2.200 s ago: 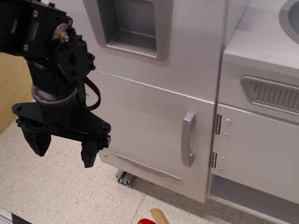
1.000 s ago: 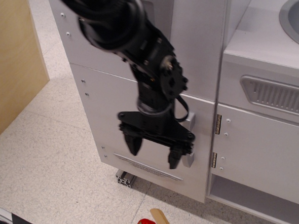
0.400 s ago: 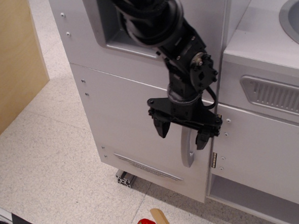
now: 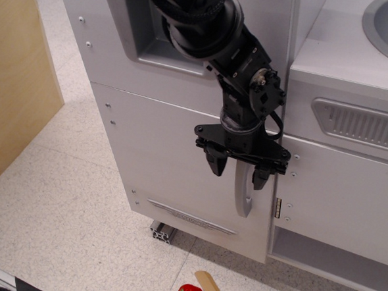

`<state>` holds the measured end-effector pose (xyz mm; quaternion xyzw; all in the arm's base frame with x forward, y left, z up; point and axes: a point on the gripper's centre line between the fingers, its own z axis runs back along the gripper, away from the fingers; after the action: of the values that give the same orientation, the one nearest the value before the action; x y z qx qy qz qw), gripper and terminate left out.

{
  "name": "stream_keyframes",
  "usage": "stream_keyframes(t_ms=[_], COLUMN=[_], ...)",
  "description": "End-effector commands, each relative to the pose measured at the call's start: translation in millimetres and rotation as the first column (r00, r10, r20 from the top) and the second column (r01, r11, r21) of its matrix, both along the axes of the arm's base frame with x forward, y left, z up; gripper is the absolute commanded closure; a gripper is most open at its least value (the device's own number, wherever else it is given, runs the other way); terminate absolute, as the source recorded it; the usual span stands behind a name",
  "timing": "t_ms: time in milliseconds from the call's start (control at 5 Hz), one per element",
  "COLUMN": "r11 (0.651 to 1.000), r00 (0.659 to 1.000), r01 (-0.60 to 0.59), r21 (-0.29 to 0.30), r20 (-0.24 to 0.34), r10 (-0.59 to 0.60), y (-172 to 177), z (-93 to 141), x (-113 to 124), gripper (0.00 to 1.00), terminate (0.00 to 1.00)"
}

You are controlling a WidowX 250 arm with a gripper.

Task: Open low fridge

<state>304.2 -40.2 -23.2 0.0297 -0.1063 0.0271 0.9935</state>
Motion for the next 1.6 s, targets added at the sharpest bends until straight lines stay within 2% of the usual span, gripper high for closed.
stream_keyframes(t_ms=[0, 200, 600, 800, 1000, 1200, 1400], r11=[1.0, 1.0, 0.997, 0.993, 0.991, 0.993, 0.989], r00=[0.999, 1.0, 0.997, 0.992, 0.986, 0.994, 0.997], r01=[0.009, 0.013, 0.074, 0.114, 0.128, 0.098, 0.075], r21=[-0.001, 0.0, -0.008, -0.016, -0.03, -0.072, -0.125], r20=[0.044, 0.023, -0.039, -0.049, -0.104, -0.031, 0.015], r10=[-0.009, -0.013, -0.074, -0.114, -0.13, -0.1, -0.073], y=[-0.7, 1.4, 11.3, 22.3, 27.5, 22.2, 10.4], z=[8.9, 8.6, 13.7, 22.6, 50.8, 92.3, 108.2], x=[7.8, -0.2, -49.3, -73.2, -87.7, -85.5, -66.9], gripper=[1.0, 1.0, 1.0, 1.0, 0.0, 0.0, 0.0], terminate=[0.0, 0.0, 0.0, 0.0, 0.0, 0.0, 0.0])
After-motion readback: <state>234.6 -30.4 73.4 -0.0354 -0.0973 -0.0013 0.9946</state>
